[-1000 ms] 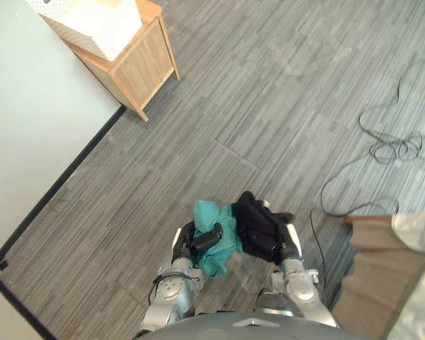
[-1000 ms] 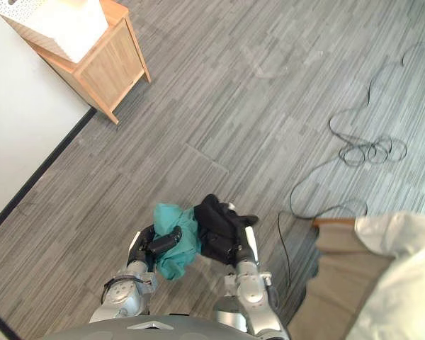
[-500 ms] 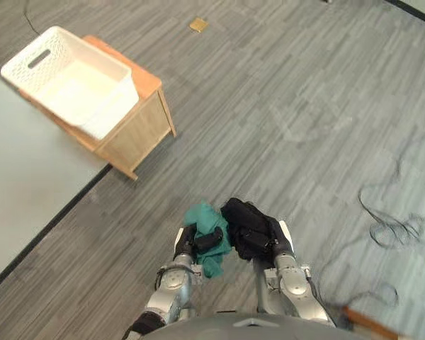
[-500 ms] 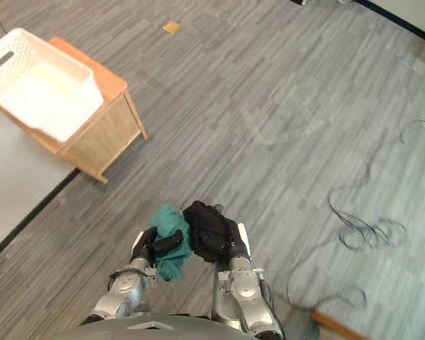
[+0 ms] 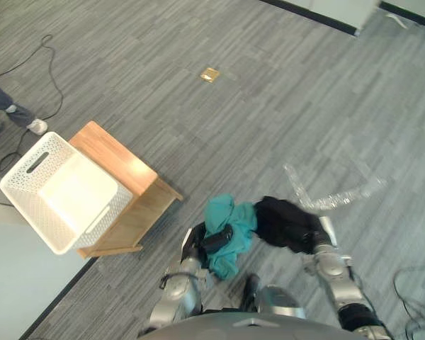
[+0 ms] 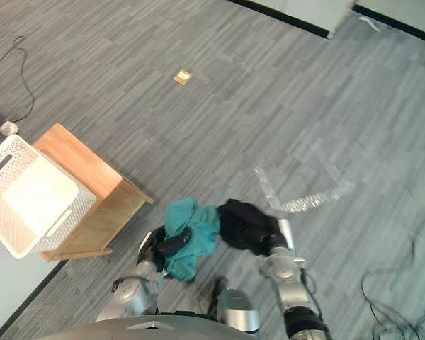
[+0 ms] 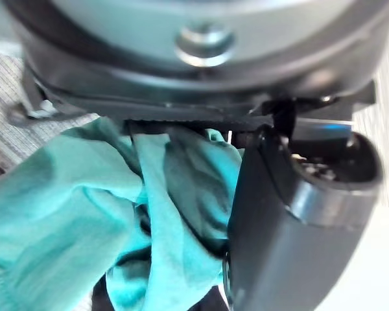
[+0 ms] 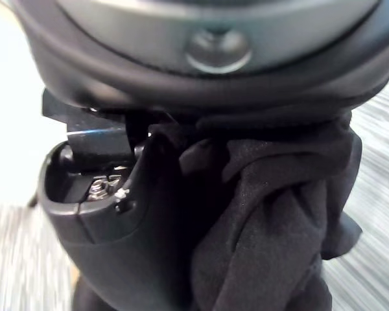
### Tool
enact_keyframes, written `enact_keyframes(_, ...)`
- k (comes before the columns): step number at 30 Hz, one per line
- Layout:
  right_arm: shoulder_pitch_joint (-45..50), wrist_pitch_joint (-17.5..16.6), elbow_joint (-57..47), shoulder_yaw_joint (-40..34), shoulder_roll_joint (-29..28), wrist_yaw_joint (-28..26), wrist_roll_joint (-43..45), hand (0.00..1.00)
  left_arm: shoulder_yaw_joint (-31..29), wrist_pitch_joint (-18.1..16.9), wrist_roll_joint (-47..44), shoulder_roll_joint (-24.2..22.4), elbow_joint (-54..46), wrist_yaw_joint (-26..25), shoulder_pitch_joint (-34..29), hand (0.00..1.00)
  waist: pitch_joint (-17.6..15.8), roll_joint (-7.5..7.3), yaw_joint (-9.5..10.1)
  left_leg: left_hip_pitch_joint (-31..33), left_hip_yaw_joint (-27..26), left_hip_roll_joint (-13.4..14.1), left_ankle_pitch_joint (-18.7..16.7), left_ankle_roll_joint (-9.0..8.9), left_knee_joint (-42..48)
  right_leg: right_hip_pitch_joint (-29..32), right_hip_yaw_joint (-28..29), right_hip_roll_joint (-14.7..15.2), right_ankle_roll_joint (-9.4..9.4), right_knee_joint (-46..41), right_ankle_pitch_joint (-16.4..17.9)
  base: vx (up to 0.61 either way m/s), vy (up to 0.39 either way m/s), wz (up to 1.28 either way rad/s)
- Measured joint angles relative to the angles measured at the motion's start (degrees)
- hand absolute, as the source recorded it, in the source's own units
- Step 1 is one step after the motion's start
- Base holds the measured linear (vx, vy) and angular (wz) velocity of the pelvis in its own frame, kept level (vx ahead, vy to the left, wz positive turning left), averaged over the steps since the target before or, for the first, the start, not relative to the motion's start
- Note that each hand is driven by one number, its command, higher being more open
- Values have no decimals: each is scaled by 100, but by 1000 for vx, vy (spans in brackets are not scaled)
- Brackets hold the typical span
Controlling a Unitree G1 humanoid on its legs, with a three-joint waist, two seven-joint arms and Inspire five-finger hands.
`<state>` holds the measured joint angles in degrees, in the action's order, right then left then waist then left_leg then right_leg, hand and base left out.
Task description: Tidy up the quilt and then pick up the clothes from the bed and put them into the laundry hamper
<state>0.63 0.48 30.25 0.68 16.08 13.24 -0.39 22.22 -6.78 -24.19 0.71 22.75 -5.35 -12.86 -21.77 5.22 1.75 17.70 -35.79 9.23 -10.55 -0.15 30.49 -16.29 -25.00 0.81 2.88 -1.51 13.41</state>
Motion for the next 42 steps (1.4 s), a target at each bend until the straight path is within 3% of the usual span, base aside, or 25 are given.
enact_keyframes(1,-44,0,-31,-40,34,97,35,0,8,-30,-59,-1,-60,47,-69,0,64,-4,0,-14,-343,-127,89,341,-434,-166,-73,-14,120,80,77,722,-156,67)
enact_keyframes(2,-235,-2,45,-79,22,209,113,0,31,61,-74,15,68,70,-17,0,226,-237,62,-224,-634,-544,277,1266,-897,-328,-134,164,292,101,194,919,-208,80)
enact_keyframes(4,-511,-13,127,-108,-33,219,125,0,-123,233,-78,-42,199,55,133,0,367,-386,128,-260,-372,-623,11,1594,-717,-380,-105,288,503,-220,-144,863,-195,73)
enact_keyframes(5,-624,-6,238,-110,-195,204,125,0,-262,313,-83,-5,173,35,75,0,333,-383,294,-221,-226,-58,-352,1660,249,-521,5,92,560,-588,-576,648,-107,65)
enact_keyframes(6,-575,-28,267,-105,-508,216,126,0,-263,295,-95,74,138,90,73,0,424,-314,497,-82,-437,43,-756,1524,1553,-495,-6,11,612,-1592,-919,765,114,162)
enact_keyframes(7,-353,-219,320,-43,-451,199,114,0,-165,259,-131,-66,63,193,-134,0,779,-415,423,-950,-319,-939,-906,1515,-740,170,-46,421,539,-4205,-868,848,212,236)
enact_keyframes(8,-499,-231,370,-53,-506,188,120,0,-196,304,-264,0,316,206,32,0,776,-664,362,-1305,26,-1339,-753,1506,-1098,698,25,1031,191,-5413,-627,732,205,244)
enact_keyframes(10,-614,-196,393,-76,-500,198,120,0,-149,435,-320,-97,656,158,132,0,726,-317,144,-1975,794,-1354,-622,1285,-1606,1475,180,1373,-75,-5940,-394,675,-132,188)
enact_keyframes(15,-470,-205,303,-62,-529,192,121,0,-95,418,-325,82,635,166,-33,0,668,49,78,-2902,2300,-834,-556,885,-1862,2740,1018,1469,55,-3592,-197,487,-385,166)
enact_keyframes(17,-475,-205,64,-54,-519,201,117,0,-89,353,-439,115,579,170,-132,0,690,31,52,-2937,2983,-575,-823,217,-1791,2993,1807,1431,448,-1660,-606,440,-691,174)
enact_keyframes(18,-467,-165,-118,-2,-521,199,107,0,-122,319,-532,205,526,177,-231,0,683,-136,102,-3002,3295,-466,-1144,-340,-1658,3021,2204,1492,472,-861,-1078,393,-712,145)
enact_keyframes(19,-409,-102,-282,57,-517,186,86,0,-193,338,-537,292,454,169,-314,0,662,-244,116,-3098,3442,-440,-1316,-600,-1599,2991,2323,1491,621,-888,-1710,365,-737,139)
enact_keyframes(20,-127,54,-818,166,-317,65,67,0,-398,430,-551,36,592,156,-293,0,657,84,163,-3151,3727,17,-1411,-703,-1475,3008,2186,1167,651,-1563,-1662,327,-666,103)
enact_keyframes(22,764,-38,-2411,226,-312,-94,-50,0,-631,404,-665,-250,378,180,-543,0,734,338,71,-2652,3952,329,-1102,-657,-599,2981,1767,999,513,-2052,-1099,334,-628,85)
enact_keyframes(24,1308,-334,-2968,318,-485,-184,-177,0,-687,383,-735,-285,331,166,-593,0,715,308,-97,-2030,3857,597,-485,-551,543,2563,1303,990,329,-1963,-887,296,-507,88)
enact_keyframes(25,1466,-346,-2970,406,-615,-196,-378,0,-739,346,-769,-291,222,175,-597,0,634,184,-75,-1789,3228,896,-106,-390,1181,2044,1020,961,249,-1631,-830,245,-401,89)
enact_keyframes(27,1526,-346,-2968,427,-670,-189,-391,0,-721,319,-774,-292,153,212,-596,0,603,138,-77,-1541,2431,1146,-35,-244,1473,1647,749,932,187,-1325,-776,145,-222,73)
enact_keyframes(28,1531,-346,-2955,428,-729,-165,-391,0,-729,314,-792,-290,130,277,-592,0,597,124,-68,-1408,1547,1362,-63,125,1592,1315,477,904,200,-1092,-766,179,-195,95)
enact_keyframes(30,1436,-347,-2956,440,-751,-159,-390,0,-749,314,-938,-282,123,285,-591,0,611,52,-41,-1383,511,1568,-365,188,1614,942,4,982,241,-802,-724,243,-109,135)
enact_keyframes(32,1230,-344,-2947,309,-735,-139,-389,0,-746,332,-936,-287,48,290,-566,0,598,24,-69,-1164,-560,1538,-767,56,1542,745,-525,1157,325,-681,-680,231,16,155)
enact_keyframes(34,980,-336,-2938,130,-720,-128,-385,0,-753,330,-934,-241,-304,289,-711,0,638,84,-90,-1148,-2337,1489,-925,633,1024,485,-1261,1244,677,-830,-550,264,93,177)
enact_keyframes(35,839,-334,-2901,64,-723,-111,-381,0,-752,324,-932,-173,-419,285,-787,0,708,4,-114,-1312,-2586,1195,-1250,728,720,361,-1517,1350,864,-1037,-365,275,92,164)
enact_keyframes(37,589,-329,-2872,65,-721,-158,-380,0,-974,334,-927,-38,-544,241,-869,0,769,-363,-80,-1295,-2135,584,-1268,777,373,228,-1493,1711,834,-1456,-321,445,127,149)
enact_keyframes(40,488,-335,-2872,21,-799,-165,-379,0,-1185,338,-909,47,-725,165,-1011,0,806,-497,-163,-1738,-1424,20,-1231,681,-223,449,-814,2083,791,-3645,-494,388,72,135)
enact_keyframes(42,539,-355,-2889,-17,-813,-193,-378,0,-1195,335,-883,82,-973,157,-1132,0,817,-478,-227,-2136,-1028,-177,-1116,484,-675,1095,-213,2069,461,-5460,-296,313,-62,124)
